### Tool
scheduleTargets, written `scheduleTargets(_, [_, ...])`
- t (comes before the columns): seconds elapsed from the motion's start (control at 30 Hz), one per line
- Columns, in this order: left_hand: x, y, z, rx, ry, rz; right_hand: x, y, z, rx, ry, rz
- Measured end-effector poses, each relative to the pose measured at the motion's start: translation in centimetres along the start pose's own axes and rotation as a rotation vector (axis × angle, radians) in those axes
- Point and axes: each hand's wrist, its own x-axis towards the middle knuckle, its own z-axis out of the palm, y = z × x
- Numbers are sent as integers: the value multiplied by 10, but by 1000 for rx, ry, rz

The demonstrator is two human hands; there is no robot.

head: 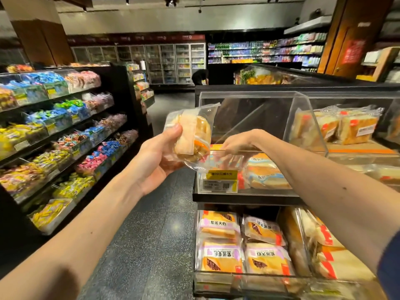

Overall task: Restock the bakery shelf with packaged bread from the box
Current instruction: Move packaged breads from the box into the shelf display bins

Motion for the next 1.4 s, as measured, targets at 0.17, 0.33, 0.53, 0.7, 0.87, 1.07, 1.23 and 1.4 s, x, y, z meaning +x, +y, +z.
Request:
scheduleTargets(0.17, [18, -1, 9, 124, -22, 16, -18, 1, -3, 425, 330, -162])
scheduleTargets(0.33, [21, 8, 36, 320, -78, 34, -107, -3, -9, 596, 195, -350])
scheduleTargets(0.53, [0, 7, 113, 575, -186, 314, -207, 55, 10, 413, 96, -427])
scheduleTargets(0.7, [-32, -39, 203, 944, -218, 933, -270, 159, 29, 711, 239, -330])
scheduleTargets(0.87, [-52, -119, 299, 1170, -458, 1304, -344, 275, 68, 945, 287, -331])
scheduleTargets(1.07, [-90, -205, 405, 1114, -496, 1051, -418, 395, 113, 907, 642, -255])
scheduleTargets(1.23, [-111, -246, 470, 785, -739, 473, -458, 473, 138, 655, 769, -117])
scheduleTargets(1.4, [-112, -298, 535, 546, -812, 174, -476, 541, 150, 628, 794, -25])
